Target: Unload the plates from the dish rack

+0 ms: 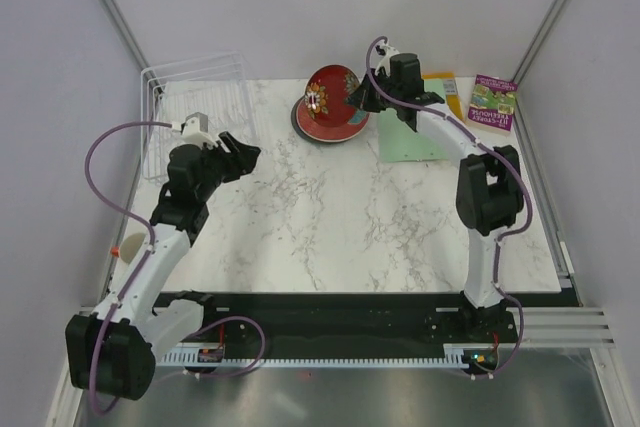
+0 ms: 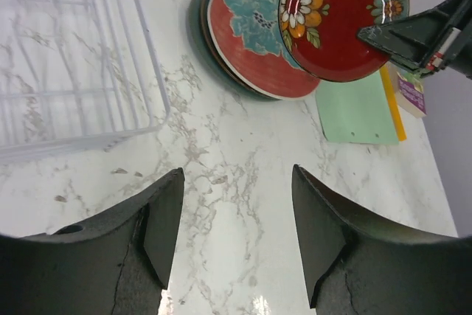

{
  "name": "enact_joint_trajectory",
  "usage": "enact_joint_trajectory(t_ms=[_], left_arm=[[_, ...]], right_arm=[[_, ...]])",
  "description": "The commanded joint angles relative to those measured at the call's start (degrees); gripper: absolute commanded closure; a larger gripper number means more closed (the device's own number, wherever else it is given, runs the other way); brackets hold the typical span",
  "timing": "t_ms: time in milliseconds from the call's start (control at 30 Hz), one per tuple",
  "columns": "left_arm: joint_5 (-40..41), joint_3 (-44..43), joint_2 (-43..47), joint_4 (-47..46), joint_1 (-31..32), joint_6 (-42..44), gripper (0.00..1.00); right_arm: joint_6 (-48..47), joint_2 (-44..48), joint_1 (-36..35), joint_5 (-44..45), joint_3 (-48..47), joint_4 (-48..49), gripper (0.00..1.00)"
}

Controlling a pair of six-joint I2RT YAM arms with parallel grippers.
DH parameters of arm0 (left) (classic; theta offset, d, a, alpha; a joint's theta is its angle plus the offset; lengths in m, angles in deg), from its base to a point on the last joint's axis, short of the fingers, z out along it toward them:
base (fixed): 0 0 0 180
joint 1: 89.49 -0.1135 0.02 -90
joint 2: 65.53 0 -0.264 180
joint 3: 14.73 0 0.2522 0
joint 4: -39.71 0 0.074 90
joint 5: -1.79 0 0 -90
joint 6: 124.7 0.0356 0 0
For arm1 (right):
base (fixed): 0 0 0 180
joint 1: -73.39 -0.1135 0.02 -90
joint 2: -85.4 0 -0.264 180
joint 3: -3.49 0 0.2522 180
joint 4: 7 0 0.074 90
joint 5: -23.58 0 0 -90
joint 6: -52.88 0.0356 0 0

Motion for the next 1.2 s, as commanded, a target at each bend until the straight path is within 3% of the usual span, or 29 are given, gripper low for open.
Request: enact_joint_trajectory(t_ms=[0,267,400,433,467,567,633,700,833,867,900,1000,1167], left_arm=[[6.84,0.19,4.9,2.57,0.17,7.19,0.33],[6.58,2.03,9.83,5.29,0.17,10.8,0.33],[7.99,3.97,11.59,5.29,0.17,10.98,0.32],[9.47,4.41,11.77,5.29,0.17,11.07,0.21],[9.57,4.5,12.03,5.38,0.17,10.98,0.01],[9.13,4.68,12.12,5.38,0.17,10.63,0.0],[8.87,4.41,11.94,5.38,0.17,10.54,0.0],[8.43,4.06,11.94,6.08,0.17,10.45,0.0],[8.43,3.44,12.56,7.49,0.17,10.54,0.0],[8.51,3.44,13.17,7.58,0.17,10.72,0.0],[8.43,3.44,13.43,8.01,0.17,10.72,0.0],[8.51,3.18,14.49,8.8,0.17,10.72,0.0],[6.85,3.36,15.9,10.3,0.17,10.19,0.0]], right_arm=[[1.31,-10.41,2.45,-2.03,-13.29,-1.36,1.0],[7.28,-25.29,5.09,-10.99,-30.78,-1.8,1.0],[9.66,-26.62,5.09,-12.67,-30.28,-0.22,1.0],[9.58,-26.35,5.01,-12.41,-29.75,-0.13,0.98],[9.49,-26.17,5.09,-12.41,-28.7,-0.31,0.95],[10.36,-26.0,5.09,-13.54,-28.6,-1.97,0.82],[9.93,-25.91,5.01,-12.85,-28.87,-4.87,0.64],[9.49,-24.77,5.09,-11.62,-27.73,-6.72,0.58],[8.26,-23.45,5.09,-10.74,-25.88,-7.87,0.54],[7.82,-23.01,5.09,-10.22,-25.27,-8.56,0.49],[7.47,-22.75,5.01,-9.95,-24.91,-9.01,0.37],[5.36,-20.47,4.92,-7.59,-22.37,-10.59,0.25],[0.97,-16.95,4.57,-3.19,-20.25,-15.32,0.2]])
